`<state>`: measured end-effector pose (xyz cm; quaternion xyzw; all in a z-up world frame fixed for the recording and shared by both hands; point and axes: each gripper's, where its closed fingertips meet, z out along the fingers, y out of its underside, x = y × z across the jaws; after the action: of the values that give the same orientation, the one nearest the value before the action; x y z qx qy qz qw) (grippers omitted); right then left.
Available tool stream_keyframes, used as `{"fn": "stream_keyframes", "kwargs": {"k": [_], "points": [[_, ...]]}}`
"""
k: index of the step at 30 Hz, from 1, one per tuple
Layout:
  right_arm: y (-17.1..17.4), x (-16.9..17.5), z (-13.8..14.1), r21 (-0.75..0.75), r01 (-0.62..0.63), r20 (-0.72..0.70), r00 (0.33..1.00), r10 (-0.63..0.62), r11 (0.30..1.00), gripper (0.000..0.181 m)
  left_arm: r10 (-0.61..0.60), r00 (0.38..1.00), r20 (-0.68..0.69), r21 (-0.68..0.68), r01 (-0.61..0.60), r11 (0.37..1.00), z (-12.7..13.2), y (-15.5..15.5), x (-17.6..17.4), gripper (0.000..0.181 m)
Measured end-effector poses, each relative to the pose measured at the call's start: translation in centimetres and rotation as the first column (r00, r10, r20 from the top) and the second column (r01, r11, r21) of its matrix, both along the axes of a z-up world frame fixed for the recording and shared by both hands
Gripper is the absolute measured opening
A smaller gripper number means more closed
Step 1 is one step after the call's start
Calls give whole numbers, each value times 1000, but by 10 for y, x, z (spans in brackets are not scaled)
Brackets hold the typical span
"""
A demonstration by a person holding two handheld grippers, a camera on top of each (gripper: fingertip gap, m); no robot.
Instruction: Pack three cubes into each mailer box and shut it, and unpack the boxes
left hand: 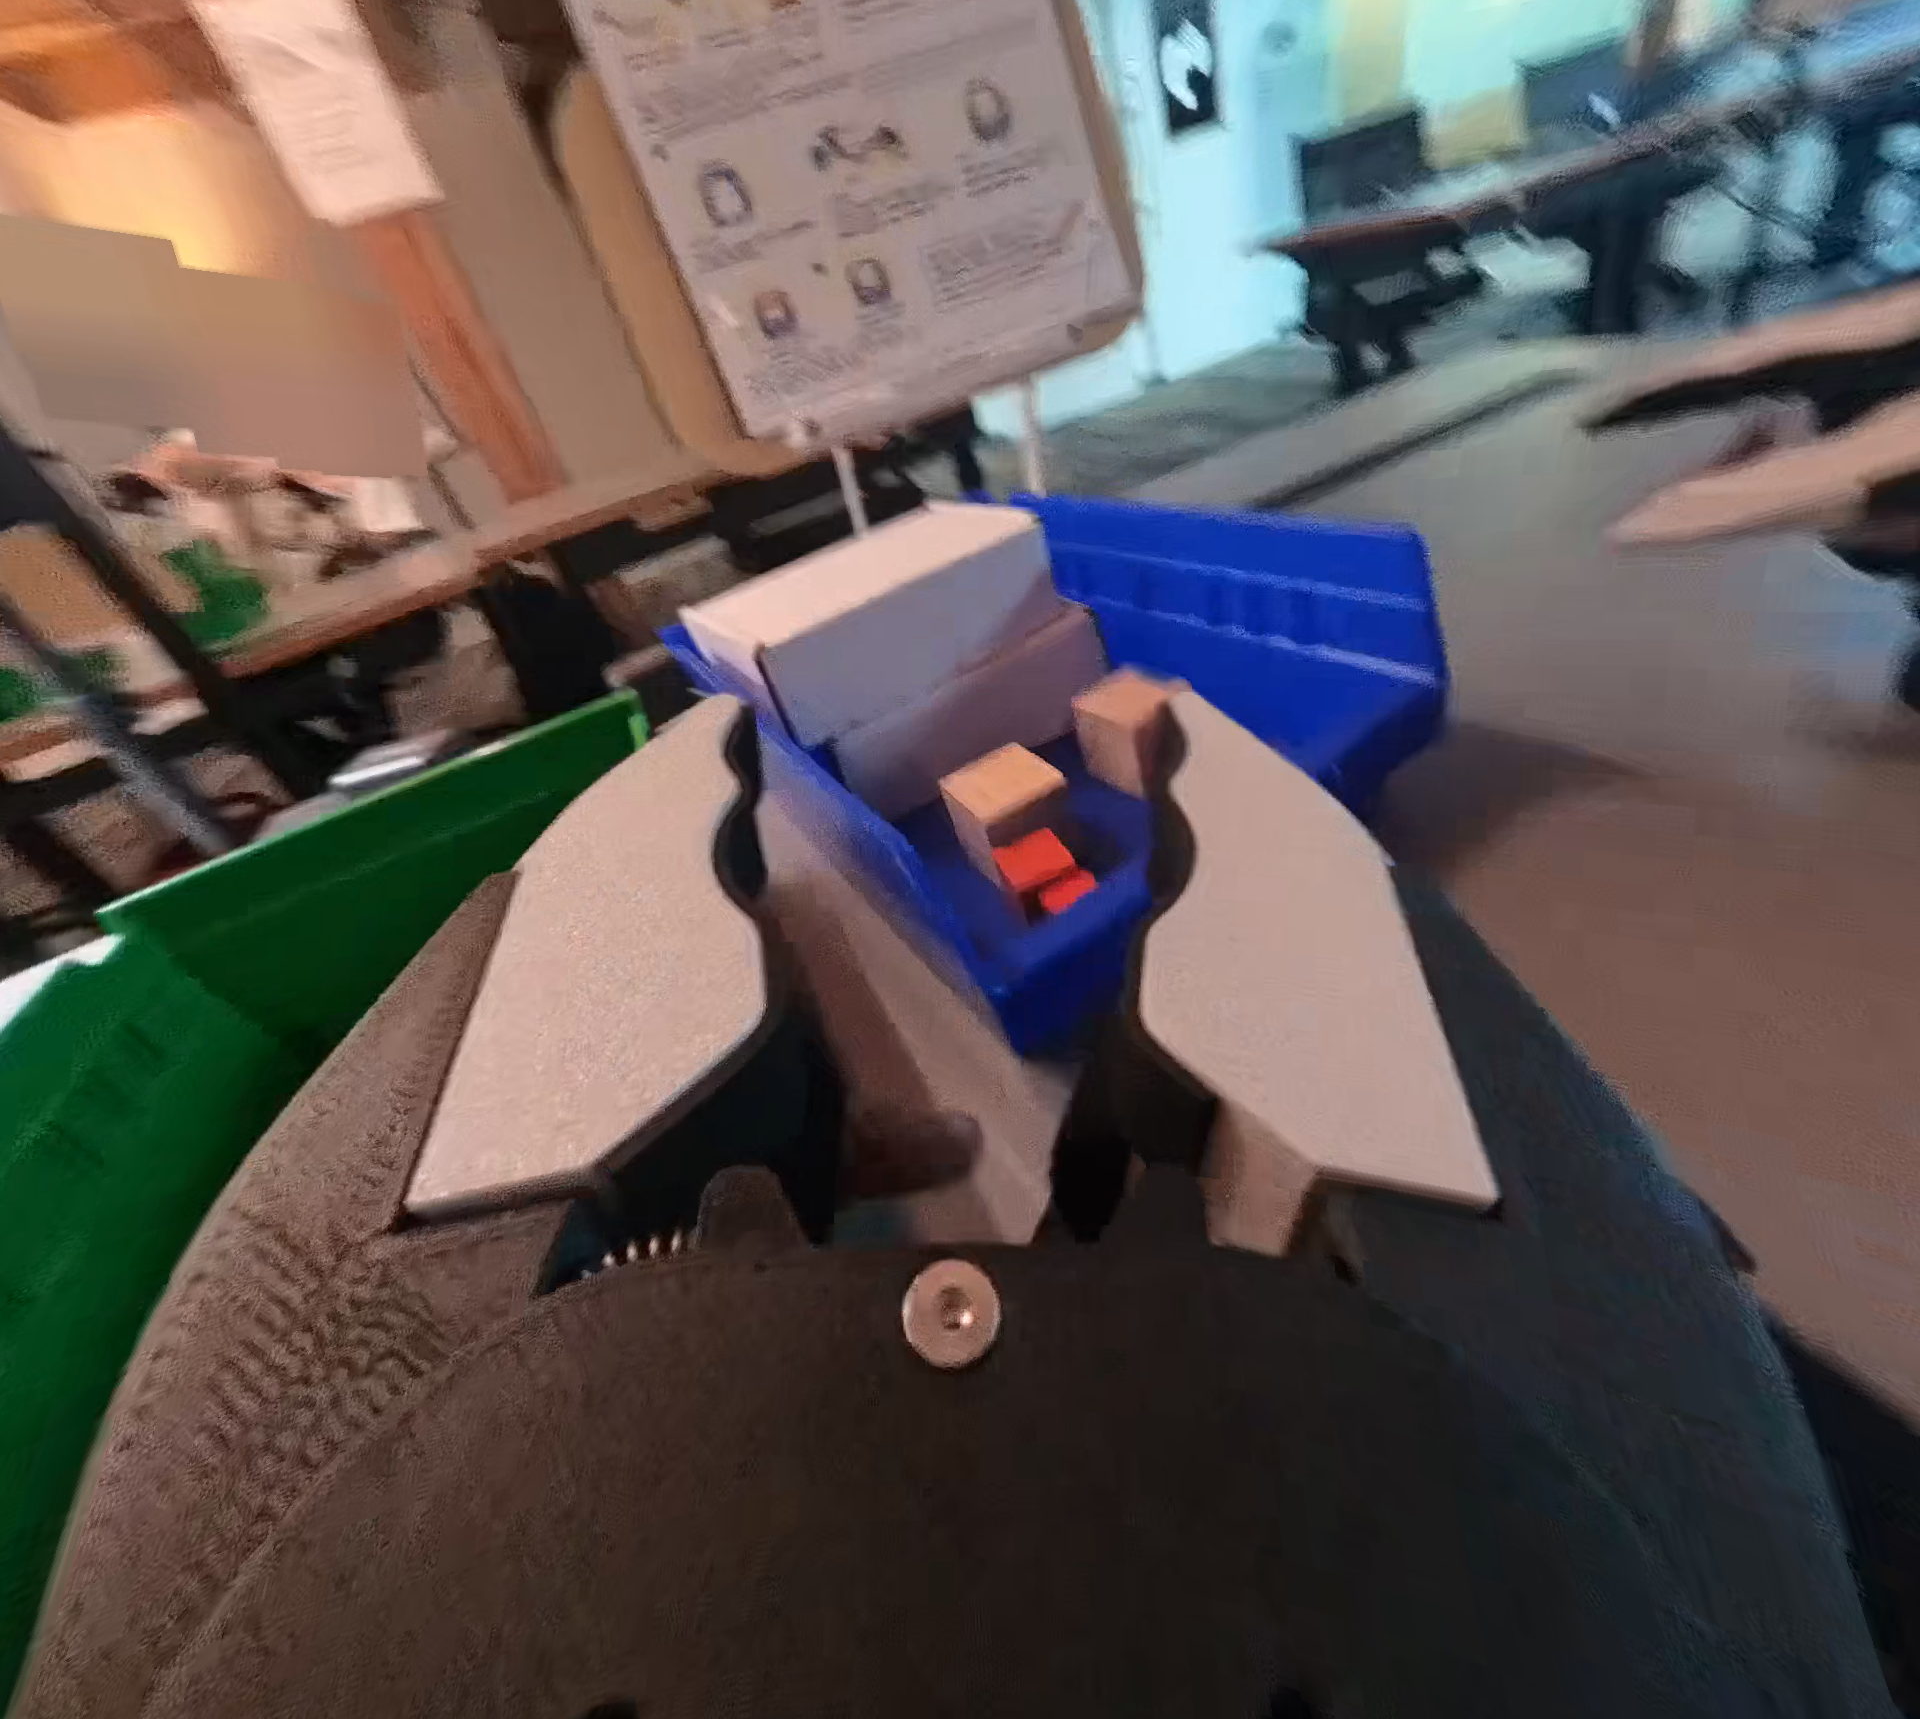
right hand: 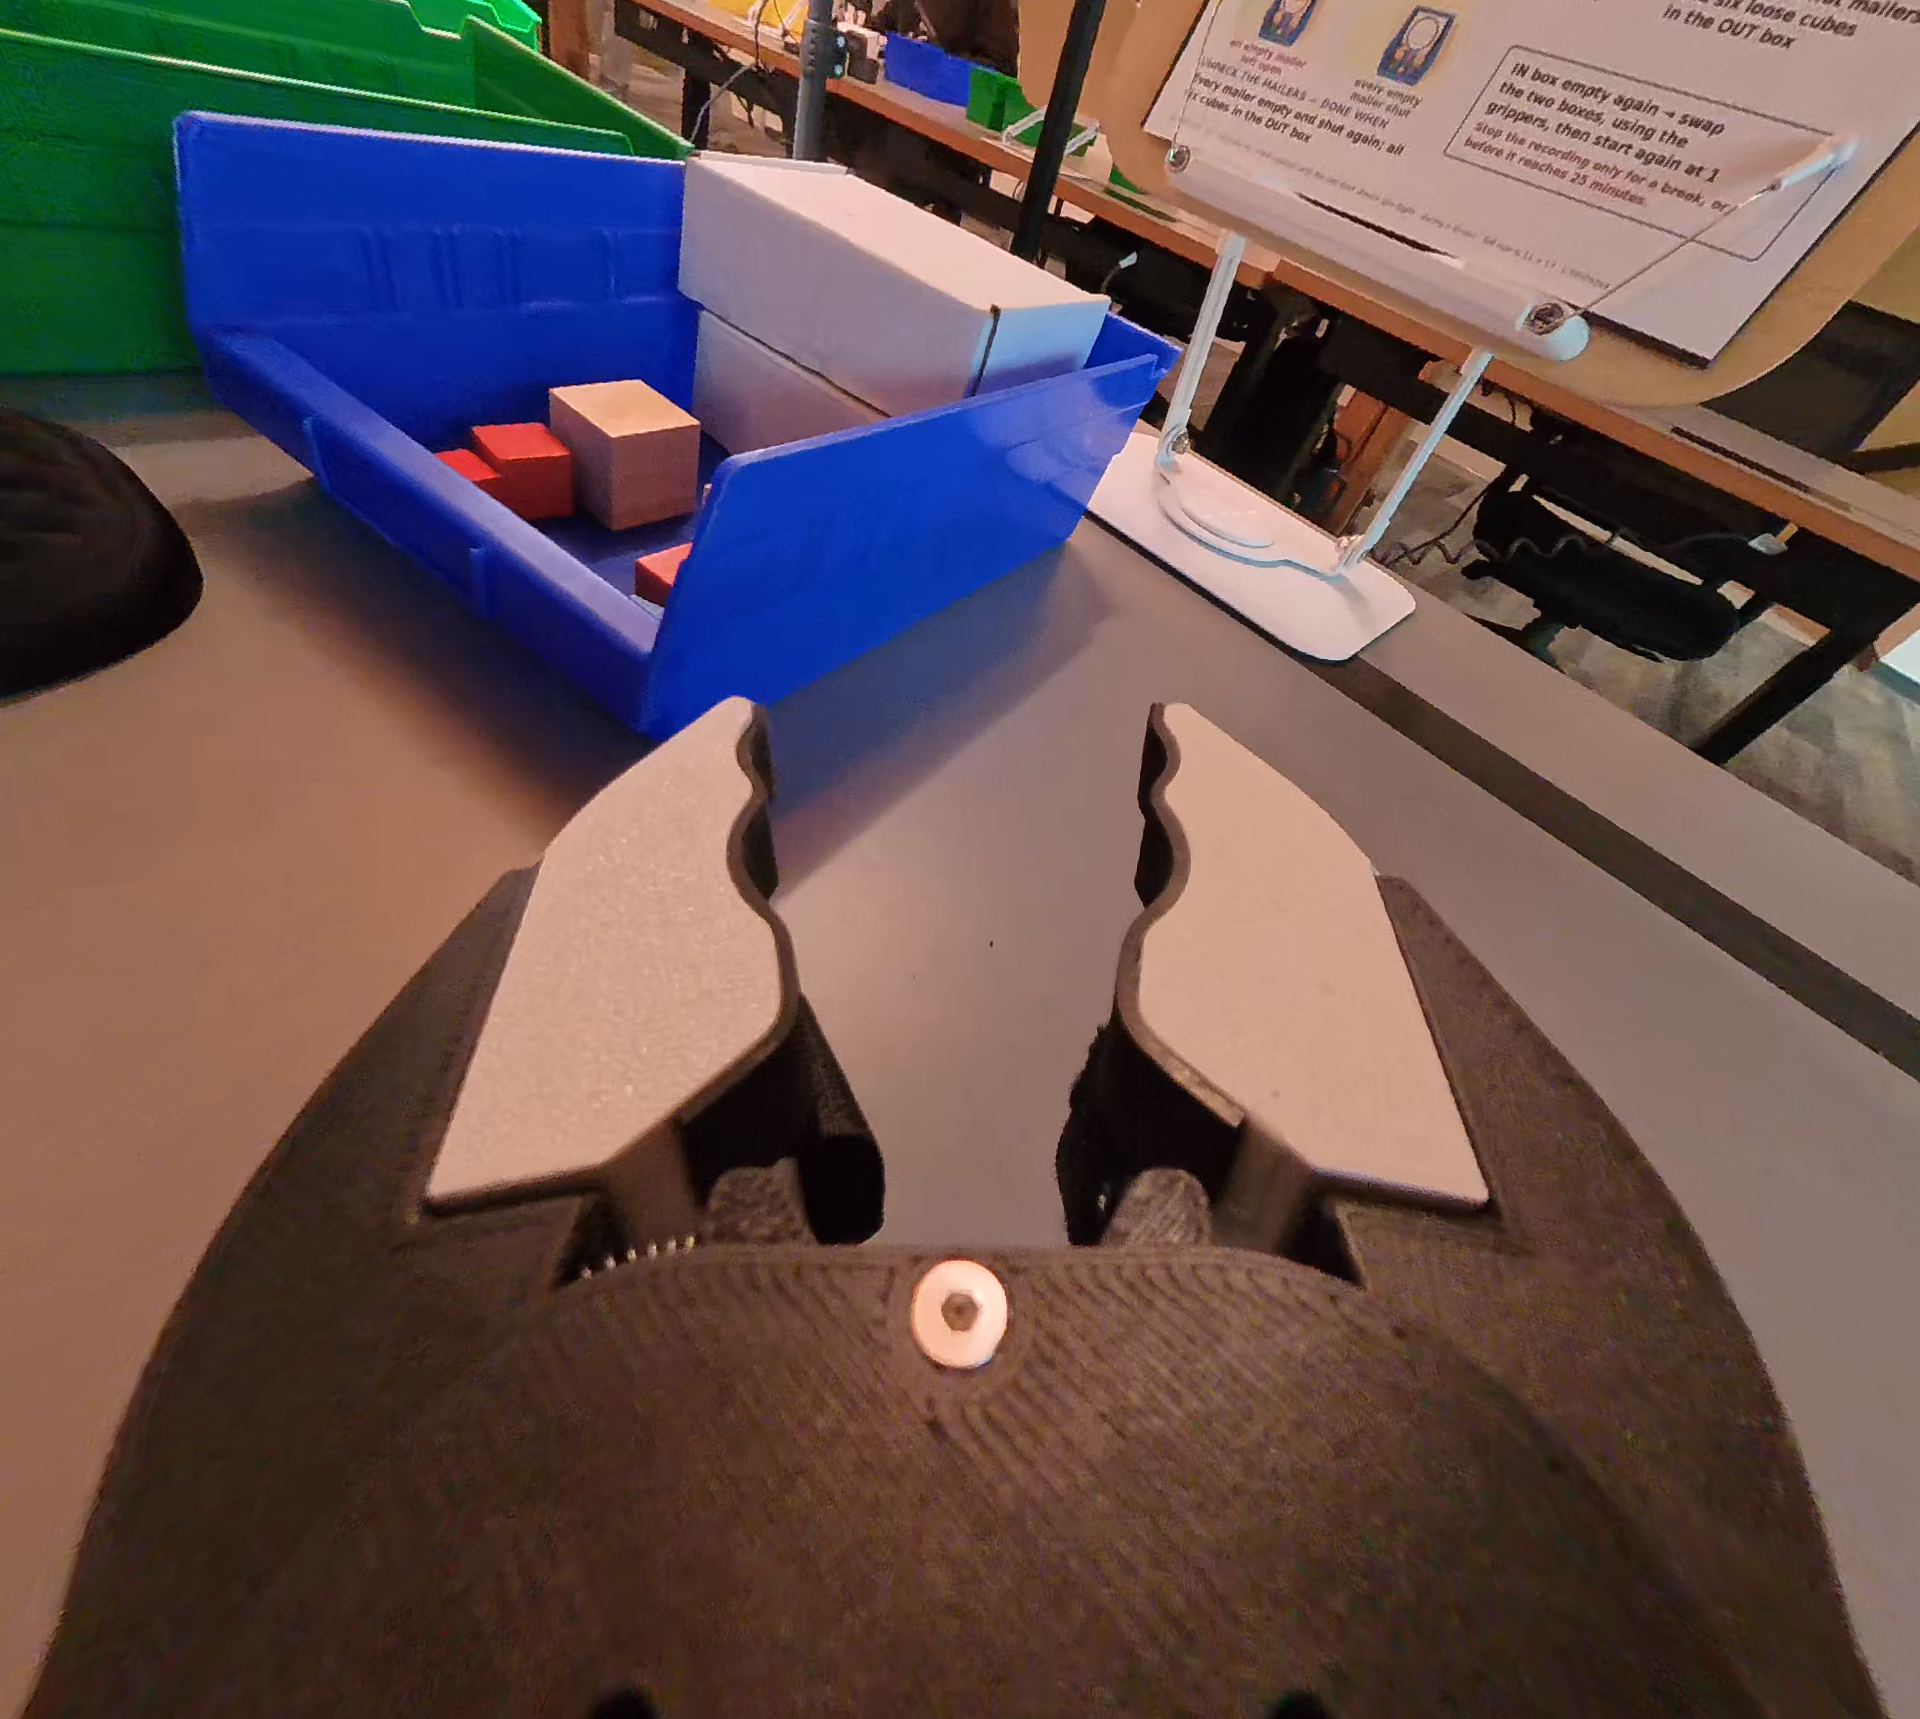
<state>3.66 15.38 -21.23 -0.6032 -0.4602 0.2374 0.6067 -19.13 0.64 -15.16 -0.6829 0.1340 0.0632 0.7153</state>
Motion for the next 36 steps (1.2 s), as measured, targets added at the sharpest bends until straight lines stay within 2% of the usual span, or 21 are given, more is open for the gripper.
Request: {"fn": "stream_keyframes", "kwargs": {"k": [2,4,5,7,9,13,17,20,22,27,29,31,32,33,34,36], "points": [[-1,-1,0,12,-5,7,1000,5,1000,68,-119,993,0,-164,118,979,-8,-18,-9,89],[-2,-1,-1,18,-8,12,1000,8,1000,69,-215,976,29,-318,213,924,-21,-41,-25,106],[-2,-2,-1,19,-10,13,1000,9,1000,69,-225,974,26,-383,218,898,-30,-52,-40,114],[-1,-2,-1,18,-9,10,1000,9,1000,69,-156,986,-53,-482,111,869,-45,-65,-84,122],[-1,-2,-1,16,-9,9,1000,9,1000,70,-155,977,-150,-585,39,810,-63,-77,-115,121],[-1,-2,-2,21,-6,15,1000,6,1000,70,-301,900,-315,-765,-53,642,-102,-92,-141,113],[-1,-3,-2,23,-8,17,1000,8,1000,70,-405,823,-400,-796,-92,599,-116,-80,-147,110],[-1,-3,-2,25,-12,16,1000,11,1000,70,-509,730,-456,-831,-146,536,-129,-78,-152,108],[-1,-3,-2,25,-13,15,1000,13,1000,70,-581,686,-438,-862,-136,489,-137,-79,-149,102],[-2,-3,-2,29,-16,14,1000,16,999,70,-664,669,-335,-919,-76,387,-146,-77,-139,76],[-2,-3,-2,31,-17,14,1000,16,999,70,-674,661,-330,-921,-70,383,-147,-74,-137,60],[-2,-3,-1,33,-17,12,1000,16,999,70,-700,628,-341,-921,-74,382,-148,-75,-134,44],[-2,-3,-1,34,-17,11,1000,17,999,70,-708,604,-366,-911,-78,404,-148,-74,-132,36],[-2,-3,-1,34,-18,9,1000,18,999,70,-705,576,-415,-888,-86,453,-149,-71,-130,29],[-2,-3,-1,34,-19,9,1000,18,999,70,-684,537,-493,-843,-100,529,-147,-63,-129,29],[-2,-3,-1,35,-19,10,1000,18,999,70,-629,424,-651,-735,-145,663,-143,-53,-130,31]]}}
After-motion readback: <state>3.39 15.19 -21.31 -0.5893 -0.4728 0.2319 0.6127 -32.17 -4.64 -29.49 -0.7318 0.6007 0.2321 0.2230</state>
